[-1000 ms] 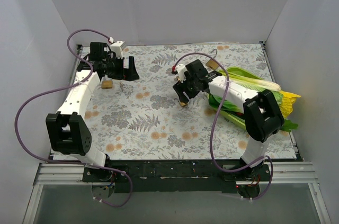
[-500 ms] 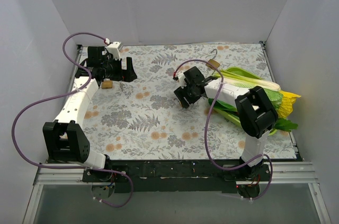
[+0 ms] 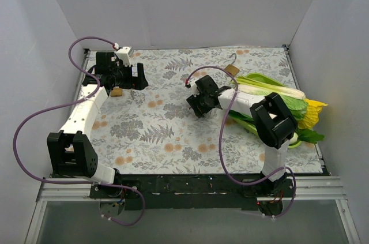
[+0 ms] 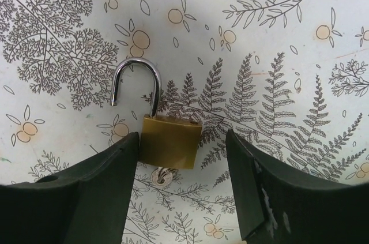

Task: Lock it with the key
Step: Pick up the lock from the center of the board, then lock the lock.

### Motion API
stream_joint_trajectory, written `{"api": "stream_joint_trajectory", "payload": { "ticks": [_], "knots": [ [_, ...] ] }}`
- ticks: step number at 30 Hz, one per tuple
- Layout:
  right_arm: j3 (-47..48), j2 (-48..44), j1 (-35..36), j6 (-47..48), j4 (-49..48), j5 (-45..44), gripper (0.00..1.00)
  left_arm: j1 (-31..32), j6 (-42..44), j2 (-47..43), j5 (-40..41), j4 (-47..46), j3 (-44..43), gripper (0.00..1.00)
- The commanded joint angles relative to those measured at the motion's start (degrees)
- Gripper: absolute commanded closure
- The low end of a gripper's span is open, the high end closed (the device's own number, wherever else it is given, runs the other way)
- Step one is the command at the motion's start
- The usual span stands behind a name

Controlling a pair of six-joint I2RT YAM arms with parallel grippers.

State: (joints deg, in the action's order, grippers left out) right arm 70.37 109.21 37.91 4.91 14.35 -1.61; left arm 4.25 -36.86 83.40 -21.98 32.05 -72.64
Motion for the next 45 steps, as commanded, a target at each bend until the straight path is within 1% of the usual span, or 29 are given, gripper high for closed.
{"api": "stream_joint_trajectory", "payload": {
  "ticks": [1, 2, 3, 5, 7, 8, 9, 10, 11, 14, 15, 16, 18, 19, 20, 21, 22, 24, 25, 28, 29, 30, 31, 33, 36, 37, 38, 41, 45],
  "knots": [
    [-0.8, 1.4, 0.6, -0.7, -1.3, -2.1, 0.34, -0.1, 0.7, -2.4, 0.8, -1.2, 0.1, 0.02],
    [-0.8, 1.4, 0.7, -0.7, -1.3, -1.9, 0.37, -0.1, 0.7, -2.3, 0.8, -1.1, 0.0, 0.02],
    [-0.9, 1.5, 0.8, -0.6, -1.3, -1.7, 0.44, -0.1, 0.7, -2.0, 0.7, -1.1, 0.0, 0.02],
    [-0.7, 1.8, 0.8, -0.7, -0.5, -1.2, 0.51, -0.1, 0.7, -1.9, 0.5, -1.1, 0.0, 0.02],
    [-0.1, 1.6, 0.8, 0.0, 0.8, -0.3, 0.64, -0.1, 0.7, -1.7, 0.0, -0.7, -0.6, 0.02],
    [0.1, 1.1, 0.8, 0.4, 1.2, 0.2, 0.72, -0.1, 0.8, -1.1, -1.4, -0.2, -1.0, 0.02],
    [0.5, 0.8, 0.8, 1.1, 1.8, 0.6, 0.9, -0.1, 1.0, -0.7, -2.7, 0.5, -1.5, 0.02],
    [1.5, 0.7, 0.8, 2.3, 3.0, 1.2, 0.98, -0.1, 1.3, -0.1, -4.5, 2.5, -3.1, 0.02],
    [1.9, -0.3, 0.8, 3.0, 3.5, 2.6, 0.99, -0.1, 2.1, 0.4, -9.9, 3.6, -3.7, 0.02],
    [3.2, -3.7, 0.5, 6.9, 4.2, 7.4, 0.99, -0.1, 2.7, 0.5, -17.3, 5.0, -3.4, 0.02],
    [3.7, -4.7, 0.5, 8.0, 4.5, 8.9, 0.99, -0.1, 3.0, -0.5, -22.3, 4.4, -2.6, 0.02],
    [4.2, -5.8, 0.4, 9.4, 5.4, 13.0, 0.99, -0.1, 3.1, -1.0, -24.5, 3.6, -2.0, 0.02],
    [5.5, -9.1, 0.4, 12.7, 7.1, 16.7, 0.99, -0.1, 2.2, -1.8, -29.4, 2.5, 0.2, 0.02],
    [5.9, -10.2, 0.4, 13.6, 7.6, 20.2, 0.99, 0.0, 1.8, -1.7, -30.7, 2.6, 0.7, 0.02],
    [6.2, -12.4, 0.4, 14.5, 8.1, 21.7, 0.99, -0.1, 1.8, -1.4, -32.0, 3.1, 0.5, 0.02],
    [6.9, -13.6, 0.4, 15.3, 9.4, 23.5, 0.99, -0.1, 4.1, -1.0, -33.2, 5.5, 0.0, 0.02],
    [7.4, -14.4, 0.3, 15.9, 10.1, 27.1, 0.99, -0.1, 5.6, -0.4, -37.3, 6.6, -0.5, 0.02],
    [9.7, -16.8, 0.4, 16.7, 13.2, 31.1, 0.99, -0.1, 8.8, -0.1, -41.5, 9.8, -1.3, 0.02],
    [10.4, -17.4, 0.4, 16.8, 14.4, 35.0, 0.99, -0.1, 11.5, 0.0, -47.1, 10.6, -1.1, 0.02],
    [13.7, -19.0, 0.3, 16.3, 17.5, 40.3, 0.99, 0.0, 13.0, -0.9, -54.6, 10.0, 1.2, 0.02],
    [14.4, -19.4, 0.4, 16.2, 18.2, 41.0, 0.99, 0.4, 12.3, -2.4, -55.2, 8.7, 2.0, 0.02],
    [15.0, -19.5, 0.4, 16.1, 18.8, 41.4, 0.99, 0.8, 11.2, -3.1, -55.2, 5.6, 3.7, 0.04],
    [15.8, -19.6, 0.4, 15.4, 19.2, 42.1, 0.99, 1.5, 10.8, -3.9, -55.2, 4.9, 4.3, 0.08],
    [16.2, -20.2, 0.7, 14.9, 19.4, 42.2, 0.99, 3.8, 10.6, -5.7, -54.1, 3.0, 5.6, 0.12],
    [16.6, -20.7, 1.4, 15.4, 20.0, 40.5, 0.99, 6.6, 6.9, -6.5, -52.9, -0.1, 6.7, 0.23],
    [16.6, -20.7, 1.6, 15.7, 20.2, 40.0, 0.99, 7.0, 6.1, -6.5, -52.8, -0.7, 7.2, 0.3],
    [16.6, -21.1, 1.9, 16.2, 20.3, 39.6, 0.99, 8.1, 5.2, -6.5, -52.6, -0.9, 7.2, 0.32],
    [16.0, -22.1, 3.0, 16.9, 20.0, 36.8, 0.99, 10.2, 3.0, -6.8, -51.0, -2.1, 8.0, 0.36],
    [14.5, -23.9, 5.1, 17.4, 18.4, 31.2, 0.99, 12.8, -1.3, -7.5, -46.3, -5.1, 9.8, 0.39]
  ]
}}
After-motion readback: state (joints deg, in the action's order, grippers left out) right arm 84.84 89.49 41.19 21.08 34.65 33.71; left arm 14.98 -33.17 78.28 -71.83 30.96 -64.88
